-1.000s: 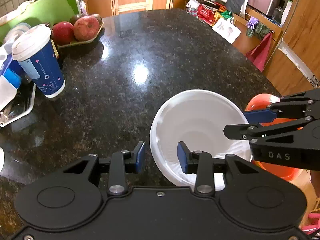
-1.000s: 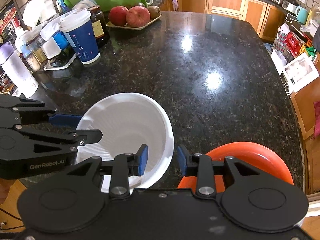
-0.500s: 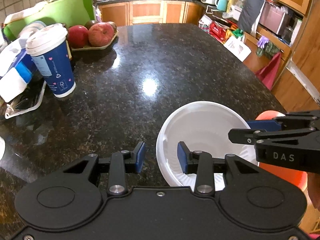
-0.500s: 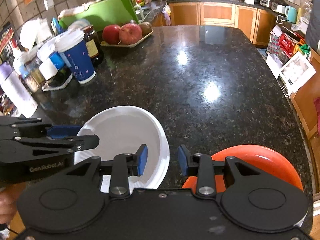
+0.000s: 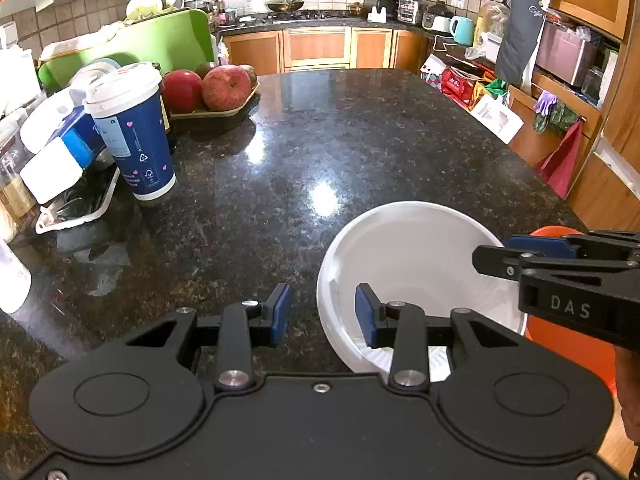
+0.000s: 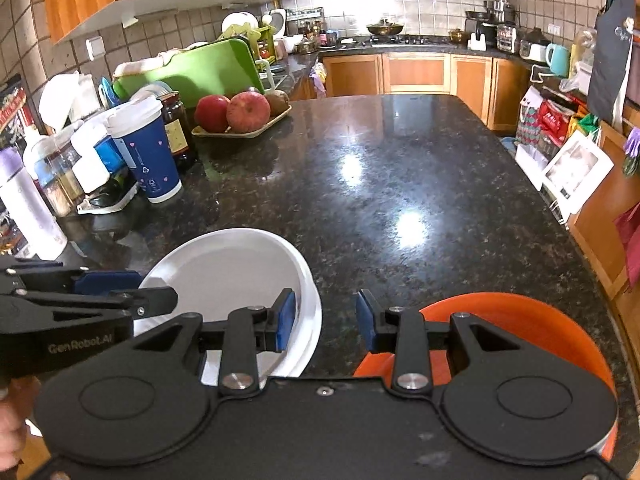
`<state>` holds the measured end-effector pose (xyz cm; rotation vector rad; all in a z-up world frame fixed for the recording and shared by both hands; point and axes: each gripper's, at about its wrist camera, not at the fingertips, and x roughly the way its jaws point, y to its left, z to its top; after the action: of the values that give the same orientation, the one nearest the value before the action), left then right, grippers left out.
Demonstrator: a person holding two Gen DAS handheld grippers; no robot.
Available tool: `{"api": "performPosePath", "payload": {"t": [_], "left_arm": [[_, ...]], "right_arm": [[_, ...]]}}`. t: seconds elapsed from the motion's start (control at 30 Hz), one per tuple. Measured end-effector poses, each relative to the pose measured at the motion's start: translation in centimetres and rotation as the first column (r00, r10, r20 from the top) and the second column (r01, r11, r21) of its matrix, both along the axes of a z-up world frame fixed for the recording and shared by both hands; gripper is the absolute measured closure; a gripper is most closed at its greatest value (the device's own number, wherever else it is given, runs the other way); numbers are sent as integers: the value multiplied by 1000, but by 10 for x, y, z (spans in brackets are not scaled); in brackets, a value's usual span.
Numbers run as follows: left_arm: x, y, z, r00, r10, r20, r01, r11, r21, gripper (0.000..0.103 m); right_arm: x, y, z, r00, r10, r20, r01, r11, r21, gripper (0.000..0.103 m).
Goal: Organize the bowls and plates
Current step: 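Carry the held white bowl with both grippers toward the orange plate stack, then lower the white bowl onto the nested bowls on the orange plate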
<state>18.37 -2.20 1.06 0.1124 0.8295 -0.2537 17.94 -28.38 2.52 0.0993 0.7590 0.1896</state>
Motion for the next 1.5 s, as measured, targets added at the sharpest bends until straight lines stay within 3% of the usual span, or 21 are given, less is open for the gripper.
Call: {"api": "performPosePath", "payload": {"t": [0.2,0.47,1.0,1.5], "left_arm": [[2,-1,-8,999,-1,-42,0,1000,-25,56],[7,0,-15,997,-4,-76,0,999,-47,56],[-2,26,-9,998,-27,-59,25,999,-44,57],[-10,43,-13,986,-57,-156,52,998,-36,57]], "right_arm": [[10,1,-9,1000,0,-28,0,1000,21,70],[12,7,-14,998,28,-51,-26,998,49,88],[-11,33,-12,990,2,-141,16,991,131,89],[-26,54,-13,984,-132,-124,143,986,87,88]]}}
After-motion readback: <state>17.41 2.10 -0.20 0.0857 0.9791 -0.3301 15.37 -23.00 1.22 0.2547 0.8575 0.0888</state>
